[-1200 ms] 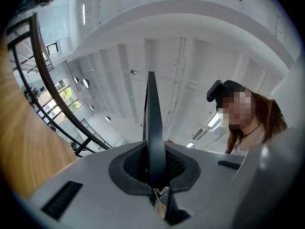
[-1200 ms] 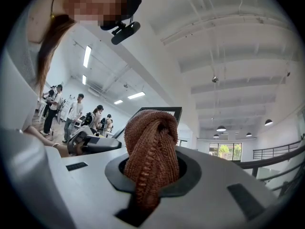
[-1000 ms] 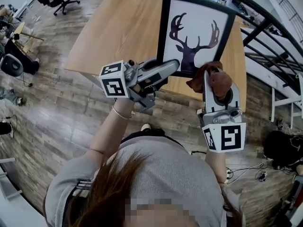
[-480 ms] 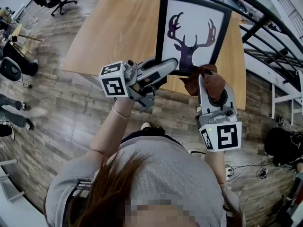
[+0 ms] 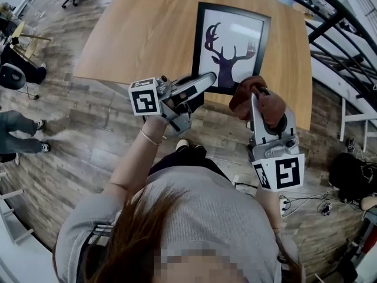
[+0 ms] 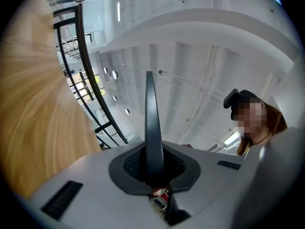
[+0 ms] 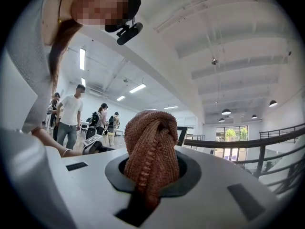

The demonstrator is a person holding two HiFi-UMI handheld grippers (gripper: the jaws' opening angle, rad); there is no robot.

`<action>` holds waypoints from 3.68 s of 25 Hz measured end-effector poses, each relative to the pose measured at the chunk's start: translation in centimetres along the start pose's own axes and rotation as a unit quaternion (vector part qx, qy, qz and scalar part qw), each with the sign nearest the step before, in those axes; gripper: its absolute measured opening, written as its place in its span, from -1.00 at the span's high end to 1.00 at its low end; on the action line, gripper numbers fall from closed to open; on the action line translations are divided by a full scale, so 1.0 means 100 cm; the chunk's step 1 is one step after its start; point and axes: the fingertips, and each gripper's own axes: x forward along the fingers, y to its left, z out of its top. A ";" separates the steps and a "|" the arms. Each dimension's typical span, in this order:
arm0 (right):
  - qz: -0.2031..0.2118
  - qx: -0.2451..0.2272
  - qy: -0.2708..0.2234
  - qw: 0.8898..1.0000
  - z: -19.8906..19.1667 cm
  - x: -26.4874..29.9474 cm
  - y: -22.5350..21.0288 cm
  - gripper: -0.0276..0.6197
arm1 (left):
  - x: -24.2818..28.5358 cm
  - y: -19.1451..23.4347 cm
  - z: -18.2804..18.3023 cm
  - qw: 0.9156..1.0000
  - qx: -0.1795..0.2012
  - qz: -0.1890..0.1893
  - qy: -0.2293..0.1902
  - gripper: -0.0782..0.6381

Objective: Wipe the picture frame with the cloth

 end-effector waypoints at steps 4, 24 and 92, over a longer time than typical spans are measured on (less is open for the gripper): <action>-0.007 0.025 -0.001 1.000 -0.011 0.000 -0.001 0.69 | -0.023 0.037 -0.021 0.998 -0.050 0.032 0.000 0.70; -0.034 0.098 0.035 0.994 -0.066 0.028 -0.003 0.69 | -0.107 0.164 -0.120 0.951 -0.275 0.140 -0.008 0.70; -0.073 0.114 0.007 0.991 -0.042 0.010 0.028 0.69 | -0.158 0.051 -0.048 0.996 -0.070 0.033 0.051 -0.15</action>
